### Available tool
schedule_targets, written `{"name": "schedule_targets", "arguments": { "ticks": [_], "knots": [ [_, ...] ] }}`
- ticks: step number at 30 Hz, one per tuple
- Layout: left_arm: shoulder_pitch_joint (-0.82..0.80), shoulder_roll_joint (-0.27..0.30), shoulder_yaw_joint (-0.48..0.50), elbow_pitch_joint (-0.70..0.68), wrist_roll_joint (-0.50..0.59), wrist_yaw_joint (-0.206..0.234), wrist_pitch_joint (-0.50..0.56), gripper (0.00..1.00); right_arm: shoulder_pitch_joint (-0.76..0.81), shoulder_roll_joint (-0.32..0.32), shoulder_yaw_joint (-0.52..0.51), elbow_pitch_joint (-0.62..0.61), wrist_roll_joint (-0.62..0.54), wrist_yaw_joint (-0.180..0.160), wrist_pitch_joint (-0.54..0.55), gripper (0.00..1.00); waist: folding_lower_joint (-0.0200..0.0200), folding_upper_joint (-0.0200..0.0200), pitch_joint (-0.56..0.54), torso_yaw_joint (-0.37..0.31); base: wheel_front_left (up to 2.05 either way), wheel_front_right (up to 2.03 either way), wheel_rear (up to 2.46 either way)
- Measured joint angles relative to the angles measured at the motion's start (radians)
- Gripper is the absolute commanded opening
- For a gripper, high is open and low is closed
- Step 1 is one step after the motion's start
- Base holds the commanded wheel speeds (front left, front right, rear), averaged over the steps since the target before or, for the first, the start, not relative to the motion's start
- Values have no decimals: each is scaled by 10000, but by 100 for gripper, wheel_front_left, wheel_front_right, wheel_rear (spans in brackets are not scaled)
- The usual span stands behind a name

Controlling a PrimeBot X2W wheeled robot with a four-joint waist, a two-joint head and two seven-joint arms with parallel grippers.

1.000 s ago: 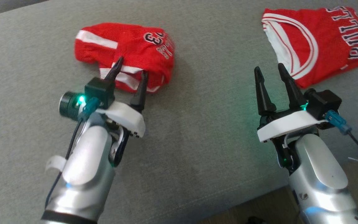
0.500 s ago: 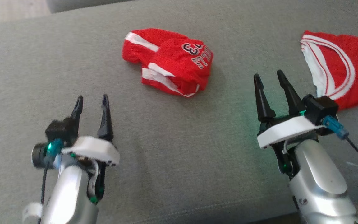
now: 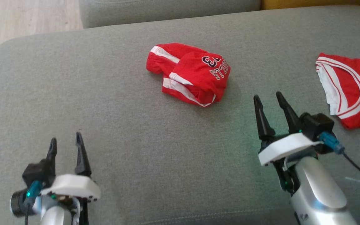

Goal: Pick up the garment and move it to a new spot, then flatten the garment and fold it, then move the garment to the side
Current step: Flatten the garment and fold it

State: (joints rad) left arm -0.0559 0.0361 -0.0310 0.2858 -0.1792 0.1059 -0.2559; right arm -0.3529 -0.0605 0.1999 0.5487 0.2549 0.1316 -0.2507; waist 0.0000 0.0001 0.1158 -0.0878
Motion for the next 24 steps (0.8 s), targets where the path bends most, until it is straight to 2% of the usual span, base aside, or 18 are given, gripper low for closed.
{"name": "schedule_targets", "arguments": {
  "ticks": [4,8,13,19,24],
  "knots": [
    [325,2,88,-84,-117,0,0,100,162,-2,31,174,-92,0,0,100,0,0,-16,143,0,0,0],
    [307,2,-270,-104,-194,0,0,100,-58,-4,642,393,-426,0,0,100,0,0,65,408,0,0,0],
    [186,10,-874,-96,-364,2,0,100,-1220,-10,1676,1024,-1020,0,2,100,0,0,179,861,0,0,0],
    [-58,15,-1553,-67,-529,4,0,100,-2697,-31,2433,2272,-2238,0,150,100,0,0,352,1592,0,0,0],
    [-90,21,-1808,-44,-798,102,0,100,-3400,-40,2481,3327,-3457,0,343,100,0,0,474,2139,0,0,0]
  ]
}}
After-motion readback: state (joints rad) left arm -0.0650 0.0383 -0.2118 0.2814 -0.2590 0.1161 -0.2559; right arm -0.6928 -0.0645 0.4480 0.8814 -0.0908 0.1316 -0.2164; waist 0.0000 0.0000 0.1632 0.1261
